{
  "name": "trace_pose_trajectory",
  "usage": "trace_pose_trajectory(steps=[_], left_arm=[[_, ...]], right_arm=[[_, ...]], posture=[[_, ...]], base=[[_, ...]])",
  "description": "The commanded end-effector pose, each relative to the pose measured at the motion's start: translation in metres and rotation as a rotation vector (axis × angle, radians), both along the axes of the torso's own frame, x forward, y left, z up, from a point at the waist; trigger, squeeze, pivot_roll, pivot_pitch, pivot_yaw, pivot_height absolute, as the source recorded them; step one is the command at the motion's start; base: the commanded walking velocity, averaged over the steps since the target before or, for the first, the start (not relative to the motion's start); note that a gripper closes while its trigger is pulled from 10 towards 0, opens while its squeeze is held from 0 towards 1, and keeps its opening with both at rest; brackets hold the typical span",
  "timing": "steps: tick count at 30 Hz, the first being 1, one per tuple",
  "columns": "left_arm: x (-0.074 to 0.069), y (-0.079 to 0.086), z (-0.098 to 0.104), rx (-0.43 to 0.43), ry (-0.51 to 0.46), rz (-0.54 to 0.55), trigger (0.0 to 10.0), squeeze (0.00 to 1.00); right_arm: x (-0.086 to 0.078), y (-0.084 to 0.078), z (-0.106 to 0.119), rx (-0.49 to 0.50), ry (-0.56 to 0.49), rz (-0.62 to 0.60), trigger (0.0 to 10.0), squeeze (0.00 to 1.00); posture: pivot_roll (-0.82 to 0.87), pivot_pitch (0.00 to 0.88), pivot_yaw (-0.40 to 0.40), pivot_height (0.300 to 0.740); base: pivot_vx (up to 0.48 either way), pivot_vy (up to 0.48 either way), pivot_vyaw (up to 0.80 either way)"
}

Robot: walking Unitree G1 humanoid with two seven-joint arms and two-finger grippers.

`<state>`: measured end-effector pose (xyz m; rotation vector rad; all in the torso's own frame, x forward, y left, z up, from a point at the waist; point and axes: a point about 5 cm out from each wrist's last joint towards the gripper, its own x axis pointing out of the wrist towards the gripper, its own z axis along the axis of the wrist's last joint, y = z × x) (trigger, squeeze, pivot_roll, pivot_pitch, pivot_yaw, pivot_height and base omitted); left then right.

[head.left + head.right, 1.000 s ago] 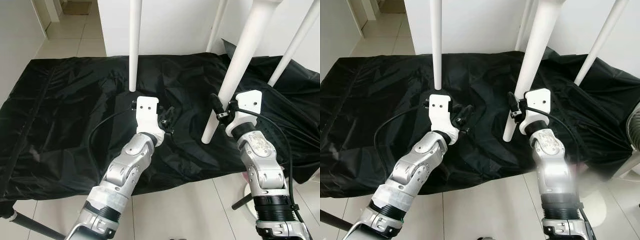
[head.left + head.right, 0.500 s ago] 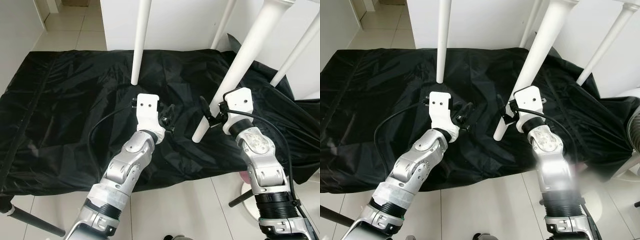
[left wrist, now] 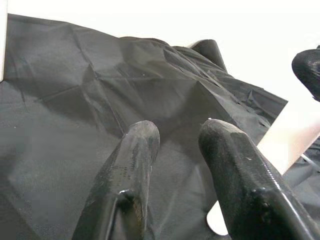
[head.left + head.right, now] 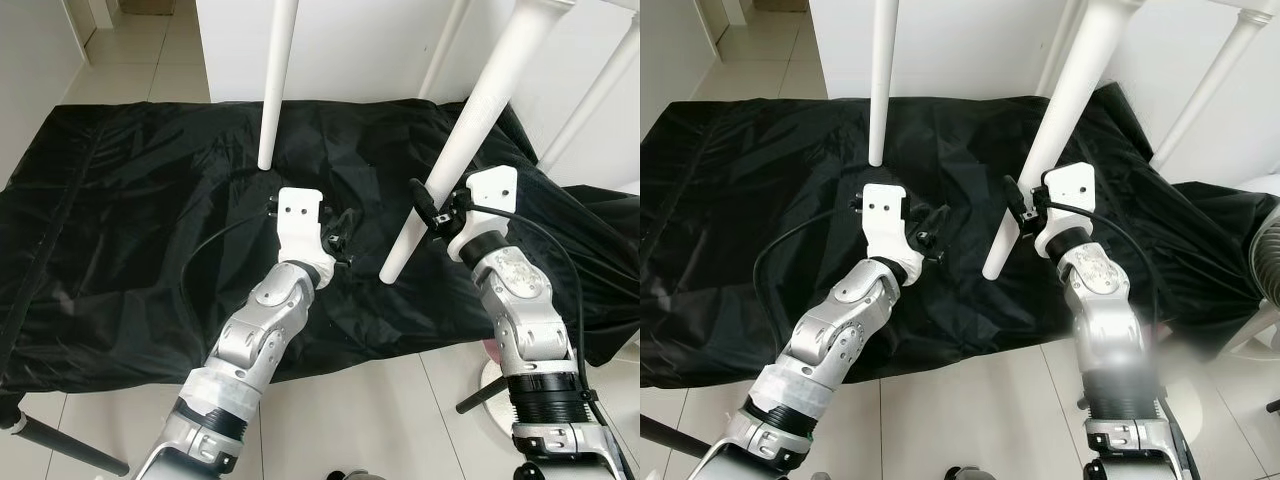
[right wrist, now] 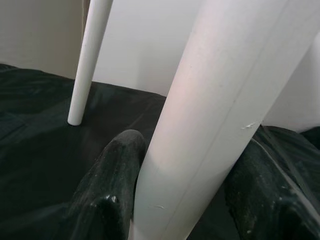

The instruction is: Building children table

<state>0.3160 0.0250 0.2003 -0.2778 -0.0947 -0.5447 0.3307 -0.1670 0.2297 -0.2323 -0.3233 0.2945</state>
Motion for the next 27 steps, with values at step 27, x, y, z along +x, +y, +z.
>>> trace_pose_trajectory(steps=[27], left_arm=[[-0.002,0.000,0.001,0.017,-0.034,-0.092,10.0,0.00]], right_arm=[[0.001,-0.042,0.066,-0.217,-0.278,-0.255,0.0,0.00]], posture=[[0.01,0.075,-0.047,0.740]], base=[[0.000,0.000,0.00]])
